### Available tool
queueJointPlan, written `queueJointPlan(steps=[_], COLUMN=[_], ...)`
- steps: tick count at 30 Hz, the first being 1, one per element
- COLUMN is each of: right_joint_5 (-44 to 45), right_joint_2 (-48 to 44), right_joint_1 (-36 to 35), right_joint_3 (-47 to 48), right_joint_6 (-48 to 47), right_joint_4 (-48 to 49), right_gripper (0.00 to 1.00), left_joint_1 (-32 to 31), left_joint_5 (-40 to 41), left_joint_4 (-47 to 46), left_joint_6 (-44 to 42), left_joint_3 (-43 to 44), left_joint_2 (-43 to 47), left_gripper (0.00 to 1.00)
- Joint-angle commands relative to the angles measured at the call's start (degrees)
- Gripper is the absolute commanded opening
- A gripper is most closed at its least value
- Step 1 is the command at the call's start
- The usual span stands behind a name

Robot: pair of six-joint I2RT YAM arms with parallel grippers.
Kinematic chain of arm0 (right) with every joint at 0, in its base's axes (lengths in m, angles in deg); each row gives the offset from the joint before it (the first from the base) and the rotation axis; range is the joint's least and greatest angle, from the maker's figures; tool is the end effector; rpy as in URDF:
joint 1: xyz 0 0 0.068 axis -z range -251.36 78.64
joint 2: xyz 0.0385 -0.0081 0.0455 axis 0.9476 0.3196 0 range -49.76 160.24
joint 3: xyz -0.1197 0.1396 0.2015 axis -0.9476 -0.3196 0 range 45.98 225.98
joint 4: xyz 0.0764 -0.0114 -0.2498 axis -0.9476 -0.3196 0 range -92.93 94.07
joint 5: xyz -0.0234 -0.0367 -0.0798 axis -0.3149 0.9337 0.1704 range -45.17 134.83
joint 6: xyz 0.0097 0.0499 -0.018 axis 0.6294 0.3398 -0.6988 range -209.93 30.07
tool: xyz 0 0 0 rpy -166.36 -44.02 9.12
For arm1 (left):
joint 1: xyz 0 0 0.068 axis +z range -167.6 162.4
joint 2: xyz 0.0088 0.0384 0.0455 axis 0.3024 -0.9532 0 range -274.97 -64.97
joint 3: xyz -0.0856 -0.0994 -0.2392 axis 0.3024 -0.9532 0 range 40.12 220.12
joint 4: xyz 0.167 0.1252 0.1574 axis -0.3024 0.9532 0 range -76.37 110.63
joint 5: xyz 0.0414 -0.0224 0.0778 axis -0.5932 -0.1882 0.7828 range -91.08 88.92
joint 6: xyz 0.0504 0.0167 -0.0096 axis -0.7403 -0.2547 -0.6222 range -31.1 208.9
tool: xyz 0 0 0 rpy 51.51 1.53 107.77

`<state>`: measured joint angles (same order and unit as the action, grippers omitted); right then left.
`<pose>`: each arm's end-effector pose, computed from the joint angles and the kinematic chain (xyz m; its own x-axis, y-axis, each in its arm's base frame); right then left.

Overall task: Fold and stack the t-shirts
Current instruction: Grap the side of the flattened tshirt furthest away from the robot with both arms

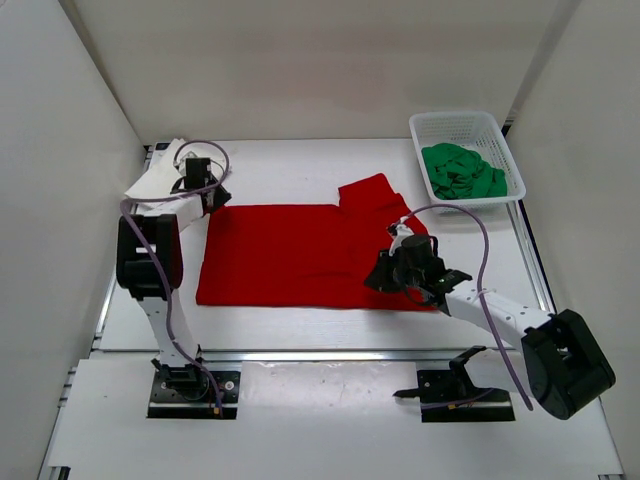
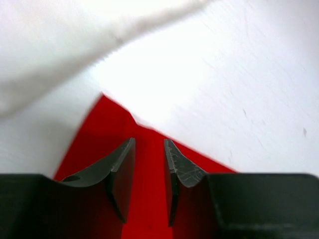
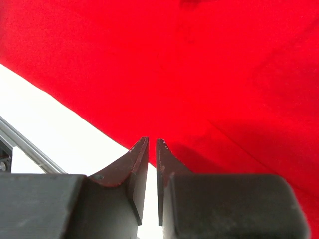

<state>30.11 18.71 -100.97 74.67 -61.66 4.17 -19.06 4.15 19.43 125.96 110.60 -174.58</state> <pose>0.1984 0.1231 0.1792 -0.7958 0.0747 -0.6010 -0.3076 0.8050 0.5074 0.4139 -0.0072 0.1769 -0.5398 -0.5865 -0.6039 -0.4567 0.8066 -0.3752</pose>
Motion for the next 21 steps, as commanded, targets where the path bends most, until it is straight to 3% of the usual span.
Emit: queueJointPlan(steps=[1,5,10,17,21], right_joint_5=[-1.5,-2.3,-3.4,-3.4,-2.9], right_joint_2=[-0.6,-0.4,-0.2,-0.2,-2.5], right_joint_1=[1.3,2.4,2.6,2.3,2.6], right_joint_3=[-0.4,-0.6,-0.2,-0.4,0.0], right_joint_6=[-1.5,-1.3,-1.2,-1.5,-0.8], right_joint_4=[4.6,5.2,5.9,5.5,5.6], right_gripper=[0.1,0.1,0.11,0.09,0.1], left_joint_1=[1.3,1.5,3.8,3.9,4.3], left_joint_5=[3.7,5.4,6.5,6.7,6.0], left_joint_4=[5.6,9.7,10.7,15.8,19.4], left_joint_6=[-3.0,-4.7,-4.8,-6.1,-6.9], left_joint_3=[6.8,12.4,12.7,18.1,22.6], left_joint_2=[-1.7,-6.9,-8.3,-11.6,-14.4], left_gripper=[0.4,0.41,0.42,0.51,0.5])
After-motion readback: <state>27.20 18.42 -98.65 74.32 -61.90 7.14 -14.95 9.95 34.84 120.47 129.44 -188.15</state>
